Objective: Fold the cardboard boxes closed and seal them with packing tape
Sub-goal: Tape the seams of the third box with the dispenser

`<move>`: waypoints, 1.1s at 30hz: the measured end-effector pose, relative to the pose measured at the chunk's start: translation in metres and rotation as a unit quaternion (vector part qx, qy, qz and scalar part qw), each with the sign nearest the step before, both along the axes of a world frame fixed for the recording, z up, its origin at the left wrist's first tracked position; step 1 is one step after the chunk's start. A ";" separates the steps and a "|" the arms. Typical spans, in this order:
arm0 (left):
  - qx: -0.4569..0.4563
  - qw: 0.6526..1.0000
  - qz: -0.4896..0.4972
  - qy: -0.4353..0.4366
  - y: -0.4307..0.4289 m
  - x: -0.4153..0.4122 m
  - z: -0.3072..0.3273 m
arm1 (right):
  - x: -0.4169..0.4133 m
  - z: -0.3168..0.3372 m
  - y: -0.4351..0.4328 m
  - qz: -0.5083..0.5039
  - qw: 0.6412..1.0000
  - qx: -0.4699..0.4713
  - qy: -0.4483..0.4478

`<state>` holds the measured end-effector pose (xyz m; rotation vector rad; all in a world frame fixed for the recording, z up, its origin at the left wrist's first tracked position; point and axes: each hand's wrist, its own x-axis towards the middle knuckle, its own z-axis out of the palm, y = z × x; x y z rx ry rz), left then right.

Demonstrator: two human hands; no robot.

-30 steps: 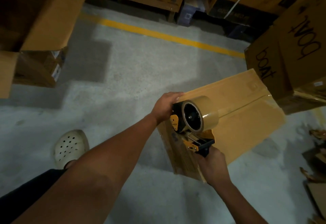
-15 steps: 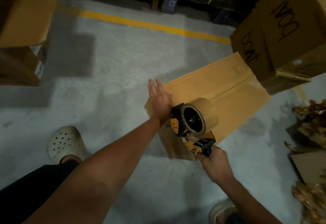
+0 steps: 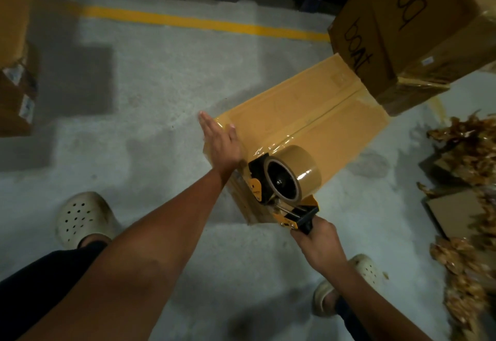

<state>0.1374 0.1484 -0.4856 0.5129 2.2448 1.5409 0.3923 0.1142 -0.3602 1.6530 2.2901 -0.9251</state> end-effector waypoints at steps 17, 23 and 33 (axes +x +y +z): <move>0.055 0.998 -0.007 -0.004 -0.013 0.035 -0.005 | -0.002 -0.003 -0.001 -0.004 1.000 0.000 0.002; 0.037 0.999 0.008 -0.038 -0.012 0.038 0.000 | 0.028 -0.005 -0.010 -0.005 1.000 -0.004 -0.008; -0.065 0.995 -0.056 -0.047 -0.016 0.027 0.008 | 0.059 0.004 -0.024 -0.006 1.000 -0.012 -0.028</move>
